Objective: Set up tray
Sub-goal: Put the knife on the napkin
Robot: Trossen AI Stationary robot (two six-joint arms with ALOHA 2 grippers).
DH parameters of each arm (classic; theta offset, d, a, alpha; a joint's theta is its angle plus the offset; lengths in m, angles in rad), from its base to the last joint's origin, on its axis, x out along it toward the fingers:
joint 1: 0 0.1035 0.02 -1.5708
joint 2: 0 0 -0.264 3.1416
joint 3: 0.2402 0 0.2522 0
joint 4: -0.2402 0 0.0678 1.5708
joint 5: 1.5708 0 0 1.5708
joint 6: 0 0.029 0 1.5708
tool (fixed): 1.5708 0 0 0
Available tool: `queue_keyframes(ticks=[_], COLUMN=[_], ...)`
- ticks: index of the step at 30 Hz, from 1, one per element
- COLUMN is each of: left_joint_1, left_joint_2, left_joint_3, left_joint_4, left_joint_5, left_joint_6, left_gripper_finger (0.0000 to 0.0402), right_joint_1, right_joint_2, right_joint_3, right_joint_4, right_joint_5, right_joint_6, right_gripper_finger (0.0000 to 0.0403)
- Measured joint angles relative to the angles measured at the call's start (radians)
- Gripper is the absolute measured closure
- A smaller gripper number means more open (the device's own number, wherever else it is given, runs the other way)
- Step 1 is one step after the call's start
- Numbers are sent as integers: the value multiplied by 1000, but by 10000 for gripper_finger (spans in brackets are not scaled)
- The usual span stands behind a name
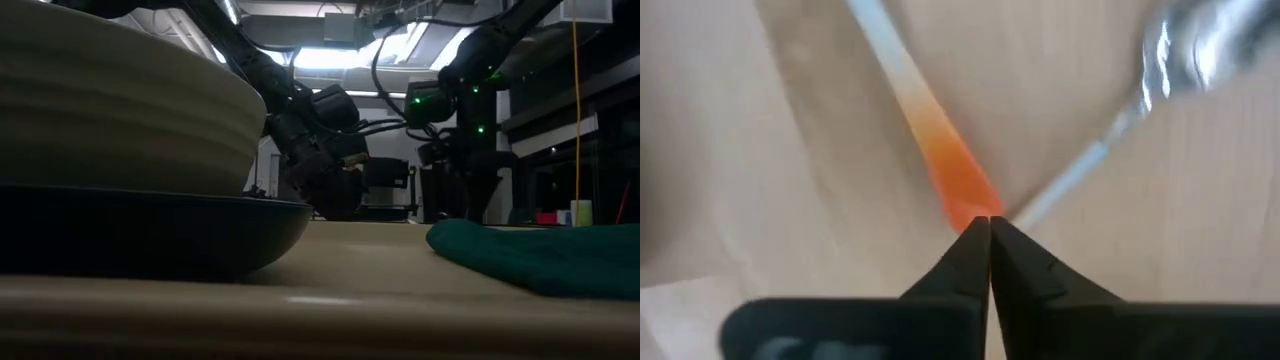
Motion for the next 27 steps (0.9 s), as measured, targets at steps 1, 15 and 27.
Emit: queue_keyframes(ticks=[1, 15, 27], left_joint_1=[0, 0, -1], left_joint_2=[0, 0, 2], left_joint_3=[0, 0, -1], left_joint_4=[-1, -2, 32], left_joint_5=[0, 3, -25], left_joint_6=[0, -12, -12], left_gripper_finger=[400, 400, 400], right_joint_1=[-10, -26, -28], right_joint_2=[-6, -20, -26], right_joint_3=[-11, -118, -148], right_joint_4=[-1, 48, 88], right_joint_5=[-7, -25, -81], right_joint_6=[23, 183, 192], right_gripper_finger=[395, 394, 393])
